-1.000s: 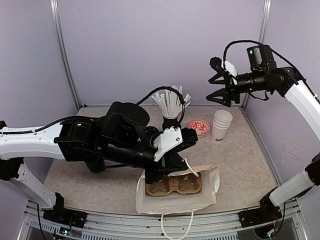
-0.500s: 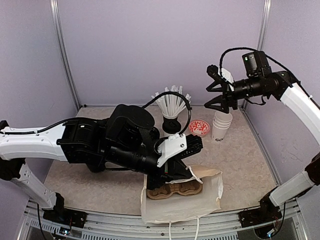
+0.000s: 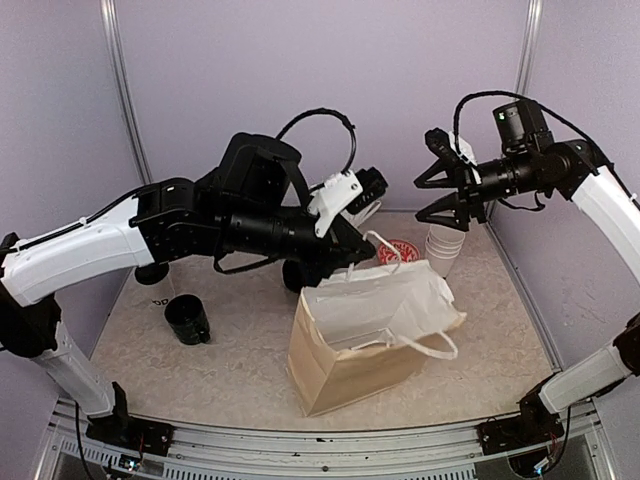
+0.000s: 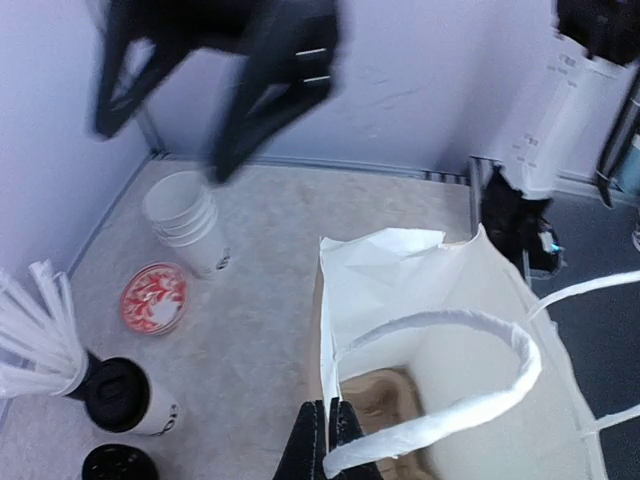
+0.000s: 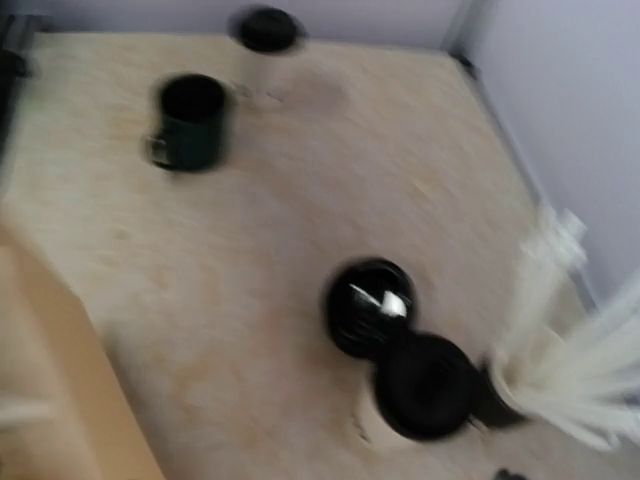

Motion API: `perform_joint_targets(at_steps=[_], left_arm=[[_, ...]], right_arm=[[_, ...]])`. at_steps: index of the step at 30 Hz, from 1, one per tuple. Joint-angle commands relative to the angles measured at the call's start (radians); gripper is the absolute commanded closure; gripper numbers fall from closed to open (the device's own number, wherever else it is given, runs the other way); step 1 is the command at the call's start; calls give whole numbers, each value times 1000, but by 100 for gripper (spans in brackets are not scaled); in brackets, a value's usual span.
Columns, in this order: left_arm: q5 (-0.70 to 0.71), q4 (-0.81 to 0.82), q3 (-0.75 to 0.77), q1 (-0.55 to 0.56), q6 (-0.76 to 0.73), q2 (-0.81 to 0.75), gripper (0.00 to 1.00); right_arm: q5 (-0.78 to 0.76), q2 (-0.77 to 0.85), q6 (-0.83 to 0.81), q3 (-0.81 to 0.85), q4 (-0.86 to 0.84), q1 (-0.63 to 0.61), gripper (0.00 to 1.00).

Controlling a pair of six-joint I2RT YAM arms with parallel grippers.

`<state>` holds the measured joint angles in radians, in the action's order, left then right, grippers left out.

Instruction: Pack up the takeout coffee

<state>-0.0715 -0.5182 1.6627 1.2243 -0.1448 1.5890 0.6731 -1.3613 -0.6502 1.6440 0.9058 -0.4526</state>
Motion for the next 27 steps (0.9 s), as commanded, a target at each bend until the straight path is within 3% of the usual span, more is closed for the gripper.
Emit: perform_joint_targets(at_steps=[1,4,8,15,16,18,21,27], left_arm=[[-31,-37,54,-204,1,58,100],[-125,-49,89,-299,27,105,100],[-168,-52,100,-337,48,139,100],[-159,-35,41,-354,87,134,100],[-158,-32,34,-355,90,129,98],[-154,-30,31,-355,90,122,79],[-140,-26,31,-356,81,107,62],[-155,38,18,-366,50,76,61]], right_arm=[[247,39,-138,79,176,-3,27],[233,33,-188,59,233,-88,27],[176,27,-186,-12,226,-157,21],[63,-20,-54,-91,61,-276,19],[41,-27,-45,-92,49,-302,19],[6,-33,-41,-90,40,-355,19],[-34,-40,-18,-84,17,-425,18],[-146,-93,25,-48,-22,-524,16]])
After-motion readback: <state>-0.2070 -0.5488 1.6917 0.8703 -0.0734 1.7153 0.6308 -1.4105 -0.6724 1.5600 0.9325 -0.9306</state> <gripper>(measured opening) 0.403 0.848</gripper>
